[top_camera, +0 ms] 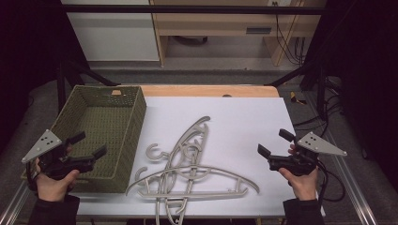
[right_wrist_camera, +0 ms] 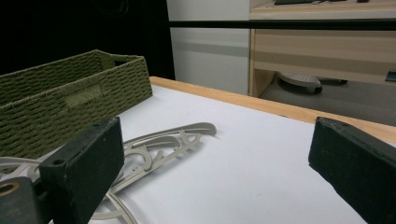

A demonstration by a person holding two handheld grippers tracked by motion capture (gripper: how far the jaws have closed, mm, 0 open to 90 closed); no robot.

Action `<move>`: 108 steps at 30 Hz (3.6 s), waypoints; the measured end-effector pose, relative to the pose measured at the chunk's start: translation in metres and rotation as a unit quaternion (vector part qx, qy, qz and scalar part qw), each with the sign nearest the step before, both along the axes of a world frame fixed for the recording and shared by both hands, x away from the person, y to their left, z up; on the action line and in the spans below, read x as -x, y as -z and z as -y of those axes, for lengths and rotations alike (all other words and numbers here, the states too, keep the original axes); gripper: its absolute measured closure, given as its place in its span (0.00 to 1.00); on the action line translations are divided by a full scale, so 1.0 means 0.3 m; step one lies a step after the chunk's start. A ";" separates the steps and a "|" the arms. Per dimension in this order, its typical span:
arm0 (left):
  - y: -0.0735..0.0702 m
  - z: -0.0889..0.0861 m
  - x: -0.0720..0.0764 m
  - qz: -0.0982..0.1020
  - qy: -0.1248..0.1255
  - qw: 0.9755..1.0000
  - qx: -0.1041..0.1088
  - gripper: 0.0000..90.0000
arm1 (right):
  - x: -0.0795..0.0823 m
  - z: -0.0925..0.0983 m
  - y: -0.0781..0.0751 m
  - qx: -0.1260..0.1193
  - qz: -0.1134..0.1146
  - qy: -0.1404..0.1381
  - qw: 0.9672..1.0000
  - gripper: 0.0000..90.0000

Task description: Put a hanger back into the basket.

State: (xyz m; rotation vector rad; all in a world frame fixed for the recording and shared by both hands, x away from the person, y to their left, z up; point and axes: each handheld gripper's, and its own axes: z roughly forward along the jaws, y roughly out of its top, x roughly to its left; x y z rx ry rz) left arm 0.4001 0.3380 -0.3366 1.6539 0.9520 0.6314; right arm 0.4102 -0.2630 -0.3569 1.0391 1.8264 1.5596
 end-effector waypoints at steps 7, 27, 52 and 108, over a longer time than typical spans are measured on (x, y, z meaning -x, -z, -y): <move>-0.017 0.047 -0.004 -0.001 0.018 1.000 -0.016 0.05 | 0.003 0.001 -0.003 0.006 0.001 0.000 1.000 0.04; 0.009 0.285 -0.029 -0.054 0.114 0.986 -0.107 0.08 | 0.001 -0.030 -0.005 0.018 -0.008 -0.015 1.000 0.04; 0.197 0.582 -0.146 -0.166 0.219 0.927 -0.258 0.30 | -0.004 -0.046 -0.002 0.029 -0.012 -0.023 0.999 0.04; 0.317 0.675 -0.183 -0.218 0.206 0.892 -0.337 0.80 | -0.010 -0.052 0.006 0.032 -0.017 -0.024 0.999 0.04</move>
